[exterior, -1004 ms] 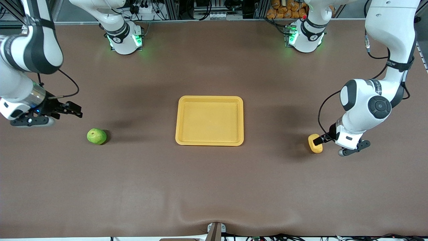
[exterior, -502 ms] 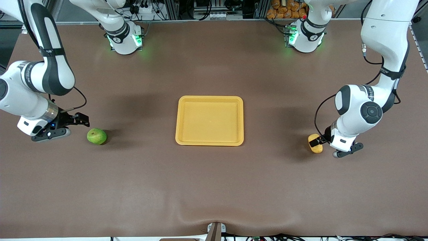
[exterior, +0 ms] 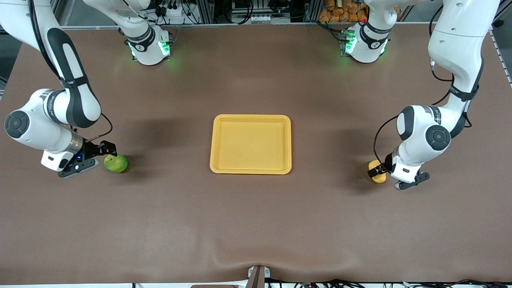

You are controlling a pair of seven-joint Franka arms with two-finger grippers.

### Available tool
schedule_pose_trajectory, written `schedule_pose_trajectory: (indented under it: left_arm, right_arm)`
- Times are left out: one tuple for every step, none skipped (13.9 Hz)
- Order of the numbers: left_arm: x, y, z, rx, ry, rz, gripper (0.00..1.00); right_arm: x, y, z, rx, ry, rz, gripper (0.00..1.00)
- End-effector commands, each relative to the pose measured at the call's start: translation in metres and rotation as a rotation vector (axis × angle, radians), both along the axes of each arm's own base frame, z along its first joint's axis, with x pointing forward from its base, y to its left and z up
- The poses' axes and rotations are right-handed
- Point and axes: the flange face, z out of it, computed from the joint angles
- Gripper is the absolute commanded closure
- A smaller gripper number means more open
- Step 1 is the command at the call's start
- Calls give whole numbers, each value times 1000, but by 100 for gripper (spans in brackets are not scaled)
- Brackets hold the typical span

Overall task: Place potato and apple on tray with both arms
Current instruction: 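Close the left gripper on the potato while the right gripper grips the apple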

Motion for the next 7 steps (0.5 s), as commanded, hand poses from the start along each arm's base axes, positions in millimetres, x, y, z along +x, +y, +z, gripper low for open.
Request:
schedule_pose_trajectory:
  left_arm:
    - [2,1,-2,12,-11,9,34]
    - [1,0,-2,12,-11,6,46]
    - [2,0,-1,12,-11,6,60]
    - [2,-1,0,12,-12,3,72]
    - [1,-2,4,13,-12,-3,86]
    - [0,-3,10,16,-10,-4,97]
    - [-2,-13,17,15,6,-16,100]
  right_arm:
    - [0,-4,-22,34,17,14,0]
    - [0,-4,-25,37,14,27,0]
    - [1,-5,-29,38,12,52,0]
    - [2,-7,-32,36,-3,85,0]
    - [4,-8,-34,31,-24,119,0]
    - [3,-12,-39,31,-23,136,0]
    - [2,-15,-43,32,-19,136,0]
